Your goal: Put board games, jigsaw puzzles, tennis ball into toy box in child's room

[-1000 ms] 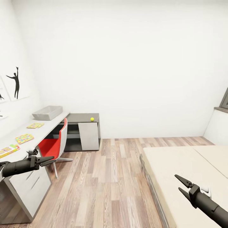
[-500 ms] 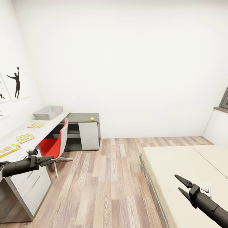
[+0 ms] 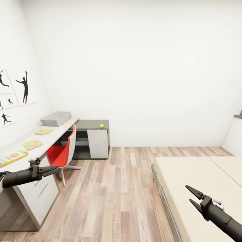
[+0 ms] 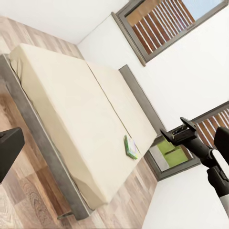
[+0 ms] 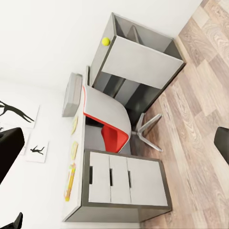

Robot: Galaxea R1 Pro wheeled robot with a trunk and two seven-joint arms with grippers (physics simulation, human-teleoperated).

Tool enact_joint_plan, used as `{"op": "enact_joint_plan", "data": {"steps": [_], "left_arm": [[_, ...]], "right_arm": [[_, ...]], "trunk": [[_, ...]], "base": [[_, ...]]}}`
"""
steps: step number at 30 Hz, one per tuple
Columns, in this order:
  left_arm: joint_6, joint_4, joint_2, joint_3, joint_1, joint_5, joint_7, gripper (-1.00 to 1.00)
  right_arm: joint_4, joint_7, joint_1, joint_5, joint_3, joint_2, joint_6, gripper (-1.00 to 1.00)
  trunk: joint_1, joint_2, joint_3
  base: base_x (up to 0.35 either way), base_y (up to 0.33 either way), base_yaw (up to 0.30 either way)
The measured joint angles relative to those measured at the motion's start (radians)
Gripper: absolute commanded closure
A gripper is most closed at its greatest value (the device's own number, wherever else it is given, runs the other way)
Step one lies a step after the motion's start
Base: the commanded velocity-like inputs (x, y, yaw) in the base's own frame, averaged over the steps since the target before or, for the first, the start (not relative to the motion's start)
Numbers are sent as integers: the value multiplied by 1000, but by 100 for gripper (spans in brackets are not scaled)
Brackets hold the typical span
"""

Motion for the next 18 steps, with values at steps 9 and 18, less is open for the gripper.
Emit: {"op": "enact_joint_plan", "data": {"steps": [9, 18], "left_arm": [[0, 0, 0, 0, 0, 0, 0, -100], [0, 0, 0, -1, 0, 0, 0, -100]], "right_arm": [[0, 0, 0, 0, 0, 0, 0, -100], [0, 0, 1, 0, 0, 0, 0, -100]], "trunk": [[0, 0, 0], [0, 0, 0]], "base": [[0, 0, 207], [0, 0, 40]]}}
